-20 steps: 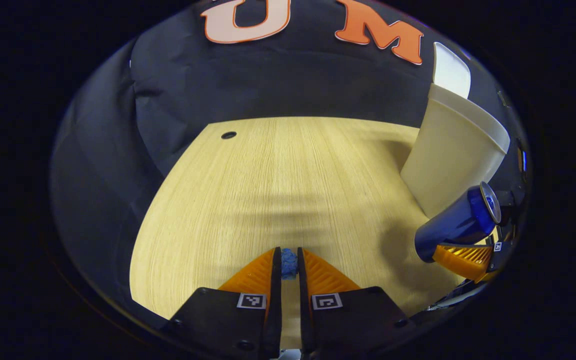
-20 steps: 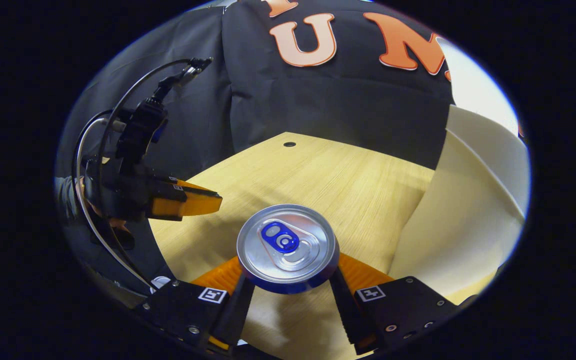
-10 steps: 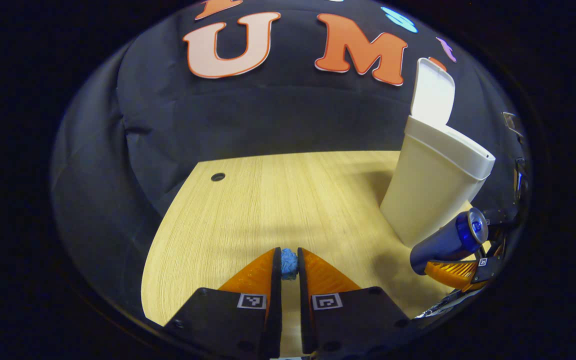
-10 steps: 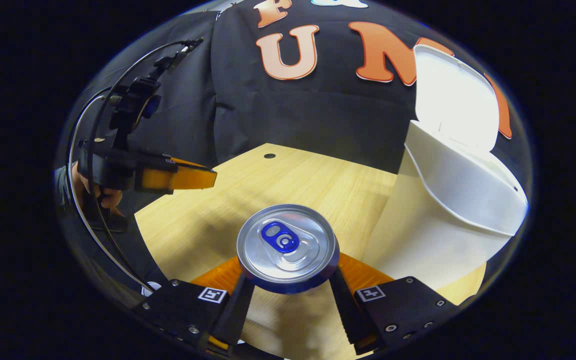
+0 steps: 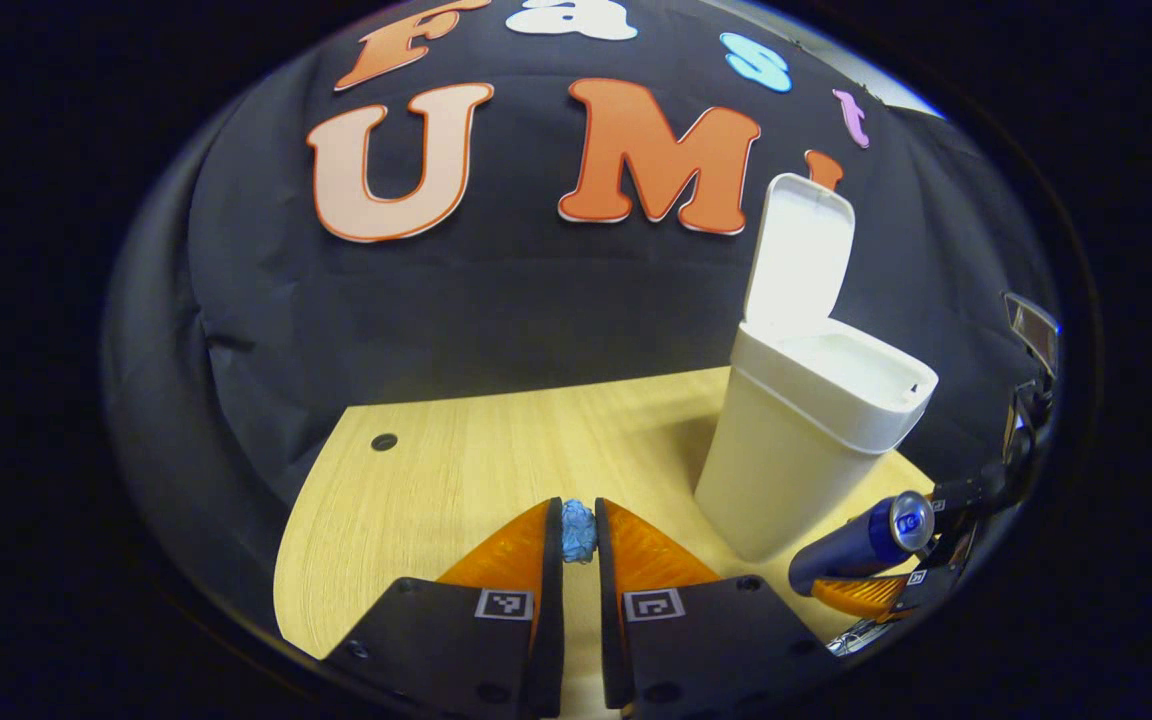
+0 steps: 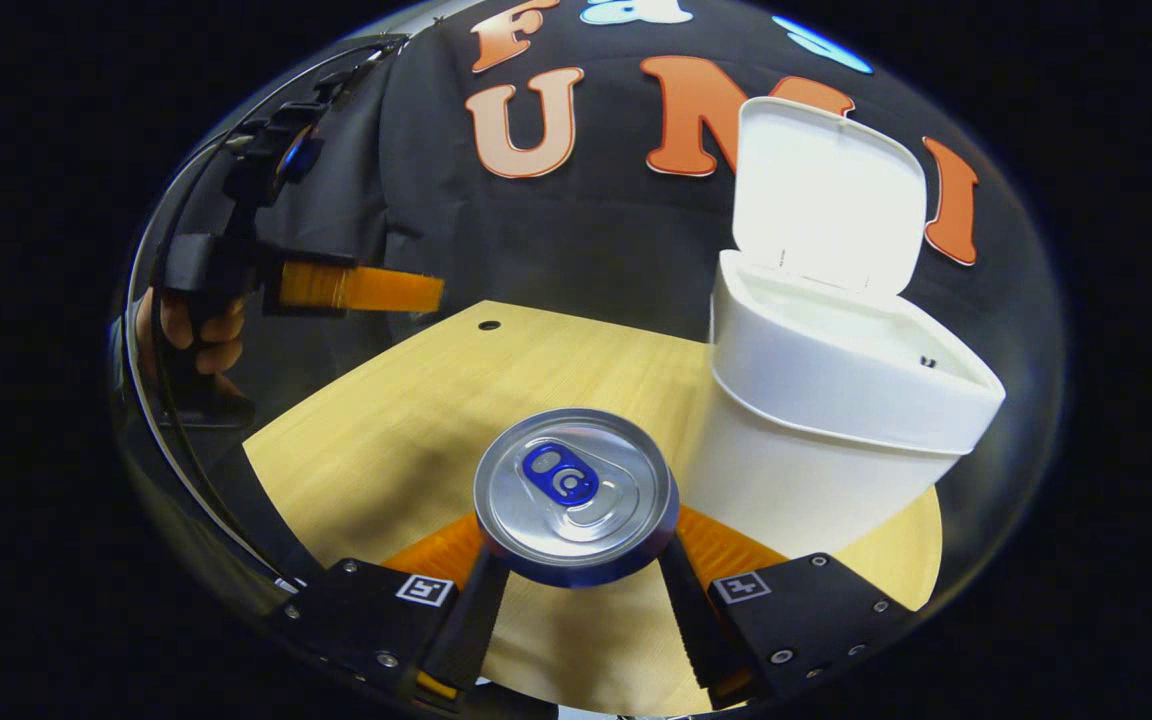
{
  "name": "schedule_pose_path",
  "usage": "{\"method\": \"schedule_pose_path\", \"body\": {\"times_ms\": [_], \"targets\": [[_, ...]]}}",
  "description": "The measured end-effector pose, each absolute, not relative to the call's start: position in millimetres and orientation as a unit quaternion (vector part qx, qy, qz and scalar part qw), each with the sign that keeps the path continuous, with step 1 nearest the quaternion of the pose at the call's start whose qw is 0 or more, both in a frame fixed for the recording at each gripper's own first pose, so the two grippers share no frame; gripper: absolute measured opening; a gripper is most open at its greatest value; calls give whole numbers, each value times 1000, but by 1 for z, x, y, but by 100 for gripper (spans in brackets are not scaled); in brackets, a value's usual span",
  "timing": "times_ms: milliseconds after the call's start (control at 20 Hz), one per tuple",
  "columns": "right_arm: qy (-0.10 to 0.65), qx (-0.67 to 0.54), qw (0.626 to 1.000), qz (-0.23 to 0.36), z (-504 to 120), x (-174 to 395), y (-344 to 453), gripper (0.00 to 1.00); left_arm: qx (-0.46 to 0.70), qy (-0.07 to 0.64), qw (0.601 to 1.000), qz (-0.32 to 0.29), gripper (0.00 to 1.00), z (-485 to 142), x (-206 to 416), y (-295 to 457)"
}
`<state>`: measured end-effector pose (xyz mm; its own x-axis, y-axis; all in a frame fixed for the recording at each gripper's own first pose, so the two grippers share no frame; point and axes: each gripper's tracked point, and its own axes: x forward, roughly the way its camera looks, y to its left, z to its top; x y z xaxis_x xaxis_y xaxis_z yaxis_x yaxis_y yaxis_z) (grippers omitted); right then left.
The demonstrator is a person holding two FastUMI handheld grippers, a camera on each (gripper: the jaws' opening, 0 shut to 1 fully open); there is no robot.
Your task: Press the lid of the desktop garbage bin to open it, pick up the crumpled paper on the desktop and throw it into the bin, then pick up the pop can on the desktop and drop it into the bin, and finally close the garbage bin lid.
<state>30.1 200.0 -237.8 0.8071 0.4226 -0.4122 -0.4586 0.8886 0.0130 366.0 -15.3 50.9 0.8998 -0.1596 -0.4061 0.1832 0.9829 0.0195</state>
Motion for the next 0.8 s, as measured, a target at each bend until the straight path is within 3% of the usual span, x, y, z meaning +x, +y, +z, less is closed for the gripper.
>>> {"method": "schedule_pose_path", "body": {"times_ms": [800], "targets": [[210,-24,965,154,-234,19,127,79,18,150,971,-184,21,111,388,-115]]}}
